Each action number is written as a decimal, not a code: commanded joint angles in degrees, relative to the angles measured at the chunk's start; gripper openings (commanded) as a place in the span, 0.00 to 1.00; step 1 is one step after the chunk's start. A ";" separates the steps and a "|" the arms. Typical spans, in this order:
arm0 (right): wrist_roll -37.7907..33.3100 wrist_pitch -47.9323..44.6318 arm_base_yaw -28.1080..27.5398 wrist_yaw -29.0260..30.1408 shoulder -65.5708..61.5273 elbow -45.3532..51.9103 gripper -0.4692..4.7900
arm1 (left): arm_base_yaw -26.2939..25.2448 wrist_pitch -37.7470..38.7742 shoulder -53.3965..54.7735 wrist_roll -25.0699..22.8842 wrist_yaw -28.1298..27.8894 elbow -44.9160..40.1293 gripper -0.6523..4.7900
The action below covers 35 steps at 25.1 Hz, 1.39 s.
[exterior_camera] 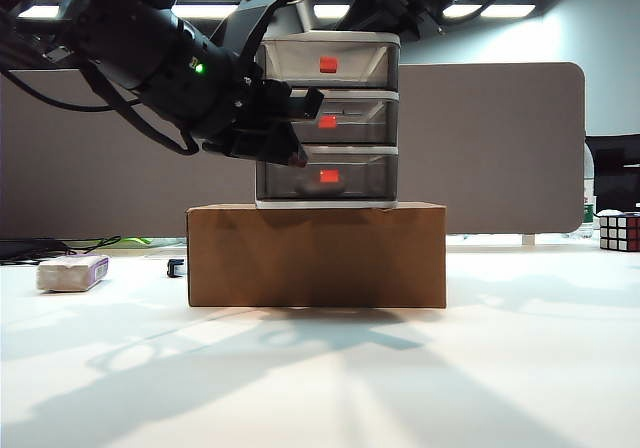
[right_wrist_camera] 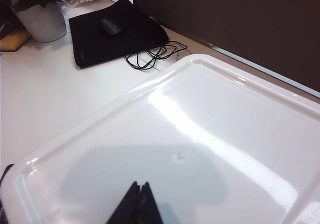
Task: Open the third layer of the drawer on the table, pick up the earphone case on the table and put it in, and finally close the drawer.
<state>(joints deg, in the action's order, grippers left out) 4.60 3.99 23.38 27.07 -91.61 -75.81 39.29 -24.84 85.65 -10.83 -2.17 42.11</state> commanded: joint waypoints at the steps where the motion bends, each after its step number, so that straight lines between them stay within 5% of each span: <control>1: 1.77 3.50 0.04 -0.20 0.20 0.46 0.08 | -0.15 -0.35 -0.85 -0.35 3.02 0.24 0.11; 4: 5.25 3.76 0.04 -0.70 2.29 0.48 0.08 | -0.11 2.99 -3.37 -1.53 6.95 0.24 0.11; 8: 9.16 5.22 -0.22 -5.79 8.61 1.29 0.08 | -0.17 11.08 -10.60 -5.68 6.51 0.24 0.11; 17: 8.66 6.56 -2.10 -6.21 27.82 12.07 0.08 | -0.15 29.31 -30.95 -10.05 4.76 -2.23 0.11; 28: 2.89 6.93 -2.14 -10.60 64.65 43.06 0.08 | -0.15 32.48 -72.67 1.55 0.44 -24.24 0.11; 35: 2.78 6.86 -2.12 -10.73 79.54 56.00 0.08 | -0.26 32.76 -85.59 6.49 -1.68 -31.50 0.11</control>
<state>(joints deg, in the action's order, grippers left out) 7.73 11.55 21.21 16.49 -14.20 -21.71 39.27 8.12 -0.21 -5.87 -3.38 10.90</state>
